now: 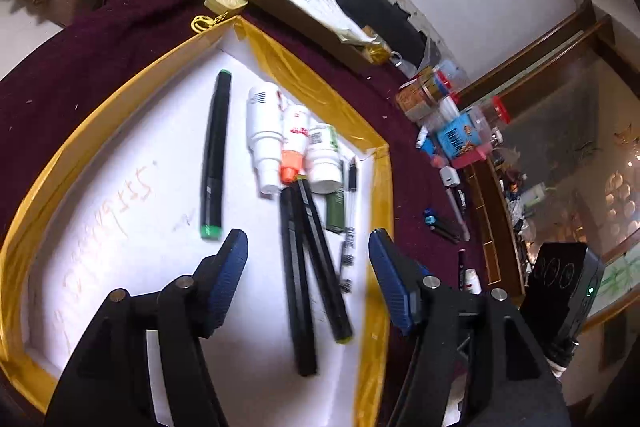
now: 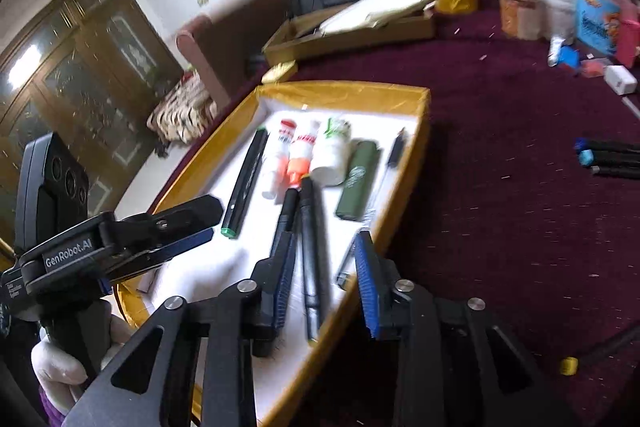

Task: Organize rigid objects
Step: 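Return to the table and grasp a yellow-capped black marker with the left gripper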

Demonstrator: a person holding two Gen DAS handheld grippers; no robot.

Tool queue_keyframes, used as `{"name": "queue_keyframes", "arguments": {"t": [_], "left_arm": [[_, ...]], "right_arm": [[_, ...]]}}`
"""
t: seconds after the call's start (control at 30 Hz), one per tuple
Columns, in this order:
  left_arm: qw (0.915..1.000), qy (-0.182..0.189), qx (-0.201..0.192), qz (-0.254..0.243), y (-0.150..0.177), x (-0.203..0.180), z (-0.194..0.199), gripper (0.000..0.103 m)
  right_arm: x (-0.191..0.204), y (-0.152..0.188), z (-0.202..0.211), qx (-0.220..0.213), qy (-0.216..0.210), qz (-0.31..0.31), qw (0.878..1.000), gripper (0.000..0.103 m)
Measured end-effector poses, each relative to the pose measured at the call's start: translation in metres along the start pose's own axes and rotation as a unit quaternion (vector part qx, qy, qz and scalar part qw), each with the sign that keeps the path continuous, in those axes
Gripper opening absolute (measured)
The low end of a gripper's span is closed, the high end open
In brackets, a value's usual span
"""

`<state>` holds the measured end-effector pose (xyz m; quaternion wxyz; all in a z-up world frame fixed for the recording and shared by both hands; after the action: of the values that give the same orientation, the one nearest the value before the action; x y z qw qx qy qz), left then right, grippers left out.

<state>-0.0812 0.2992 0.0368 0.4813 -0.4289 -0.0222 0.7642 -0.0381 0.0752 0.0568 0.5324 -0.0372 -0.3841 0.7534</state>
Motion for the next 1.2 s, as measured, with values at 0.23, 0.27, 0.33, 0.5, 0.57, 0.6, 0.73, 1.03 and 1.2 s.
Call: {"name": "queue_keyframes", "arguments": {"t": [0.23, 0.27, 0.33, 0.5, 0.57, 0.6, 0.73, 1.03, 1.2], "left_arm": [[0.9988, 0.02, -0.026, -0.036, 0.028, -0.046, 0.014, 0.067], [0.9982, 0.024, -0.025, -0.049, 0.035, -0.058, 0.014, 0.067], [0.9968, 0.031, -0.022, -0.071, 0.047, -0.076, 0.012, 0.067], [0.9843, 0.033, 0.013, -0.173, 0.085, -0.132, -0.016, 0.067], [0.9788, 0.03, 0.034, -0.2, 0.1, -0.147, -0.032, 0.067], [0.9762, 0.03, 0.046, -0.21, 0.106, -0.154, -0.041, 0.067], [0.965, 0.009, 0.067, -0.253, 0.126, -0.177, -0.067, 0.067], [0.9066, -0.044, 0.083, -0.411, 0.17, -0.242, -0.135, 0.067], [0.8731, -0.058, 0.102, -0.473, 0.191, -0.27, -0.173, 0.067]], "right_arm": [[-0.046, 0.013, 0.053, -0.058, 0.032, -0.009, 0.998, 0.035], [-0.058, 0.017, 0.062, -0.066, 0.044, -0.015, 0.997, 0.035], [-0.083, 0.023, 0.08, -0.079, 0.065, -0.03, 0.994, 0.035], [-0.154, 0.034, 0.117, -0.108, 0.104, -0.094, 0.984, 0.035], [-0.189, 0.04, 0.132, -0.124, 0.12, -0.129, 0.977, 0.035], [-0.198, 0.041, 0.137, -0.128, 0.125, -0.138, 0.974, 0.036], [-0.242, 0.052, 0.156, -0.15, 0.147, -0.178, 0.961, 0.036], [-0.31, 0.074, 0.191, -0.219, 0.117, -0.267, 0.931, 0.039], [-0.324, 0.081, 0.195, -0.228, 0.076, -0.295, 0.925, 0.044]]}}
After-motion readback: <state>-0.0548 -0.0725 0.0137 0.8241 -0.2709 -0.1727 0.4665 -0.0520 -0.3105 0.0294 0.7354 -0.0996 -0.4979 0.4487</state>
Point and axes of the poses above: each gripper's, at about its wrist camera, not at the fingertips, and z roughly against the way its jaws point, x to its left, y to its underside, the point moved 1 cm from there along -z, roughly the way its jaws point, and after that the axes turned 1 degree about -x, right-handed, at the moved point
